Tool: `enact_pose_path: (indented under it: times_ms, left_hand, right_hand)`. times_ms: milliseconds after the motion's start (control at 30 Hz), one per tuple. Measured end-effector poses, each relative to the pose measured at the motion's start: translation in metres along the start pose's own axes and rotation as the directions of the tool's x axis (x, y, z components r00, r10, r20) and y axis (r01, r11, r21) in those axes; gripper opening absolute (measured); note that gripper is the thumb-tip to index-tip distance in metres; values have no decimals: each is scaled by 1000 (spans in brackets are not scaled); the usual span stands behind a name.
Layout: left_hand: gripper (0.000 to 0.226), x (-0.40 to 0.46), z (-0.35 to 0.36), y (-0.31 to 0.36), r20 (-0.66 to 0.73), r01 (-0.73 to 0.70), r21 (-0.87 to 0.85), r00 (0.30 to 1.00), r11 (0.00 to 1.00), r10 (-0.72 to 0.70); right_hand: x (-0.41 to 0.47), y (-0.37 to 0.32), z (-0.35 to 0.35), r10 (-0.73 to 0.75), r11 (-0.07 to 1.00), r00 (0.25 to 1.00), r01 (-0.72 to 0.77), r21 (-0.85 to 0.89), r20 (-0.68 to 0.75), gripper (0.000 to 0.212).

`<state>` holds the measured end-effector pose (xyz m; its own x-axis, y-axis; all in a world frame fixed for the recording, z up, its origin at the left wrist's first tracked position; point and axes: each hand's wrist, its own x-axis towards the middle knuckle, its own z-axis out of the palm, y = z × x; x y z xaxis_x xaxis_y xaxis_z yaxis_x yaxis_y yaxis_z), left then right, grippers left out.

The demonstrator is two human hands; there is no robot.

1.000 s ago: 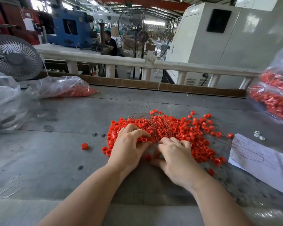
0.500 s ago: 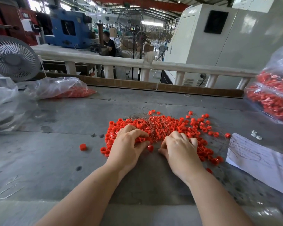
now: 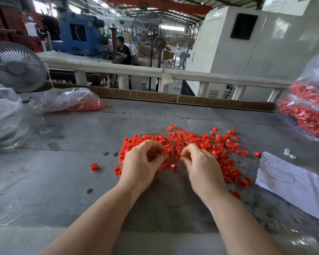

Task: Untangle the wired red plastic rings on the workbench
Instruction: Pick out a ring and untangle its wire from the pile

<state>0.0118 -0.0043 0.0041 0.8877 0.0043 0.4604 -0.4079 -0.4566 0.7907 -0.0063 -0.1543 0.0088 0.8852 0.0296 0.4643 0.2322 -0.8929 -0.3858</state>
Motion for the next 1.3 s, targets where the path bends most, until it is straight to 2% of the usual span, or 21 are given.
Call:
enact_pose_path:
  times_ms: [133,567,733,833,1000,1133,1200,1300]
  left_hand:
    - [22,1,0,-2,-6,40,-2,999,999,-40]
    - [17,11,-3,6,-29,11,115,1000,993,-8]
    - [12,15,1,4,34,120,40,992,992,-121]
    - [13,18,4,3,58,204,-65,978,977,-200]
    - [18,18,7,2,125,334,-374,943,865,-310]
    - [19,18,6,0,196,417,-629,902,656,-386]
    - [19,19,5,0,243,434,-706,891,560,-384]
    - [18,20,3,0,318,466,-750,877,469,-361]
  right_hand:
    - [1,0,1,26,998,999,-24,56,-30,19]
    - [16,-15,-12,-14,995,999,19,96,-49,13]
    - [22,-18,-13,33,994,999,-32,106,-10,15]
    - [26,-15,-9,47,993,998,-43,113,-39,15]
    - [25,-6,0,81,980,990,-59,188,-113,12]
    - [24,-3,4,79,958,986,-34,284,-149,12]
    - [25,-3,6,78,939,986,-23,343,-149,13]
    - [25,-6,8,61,912,988,2,410,-140,20]
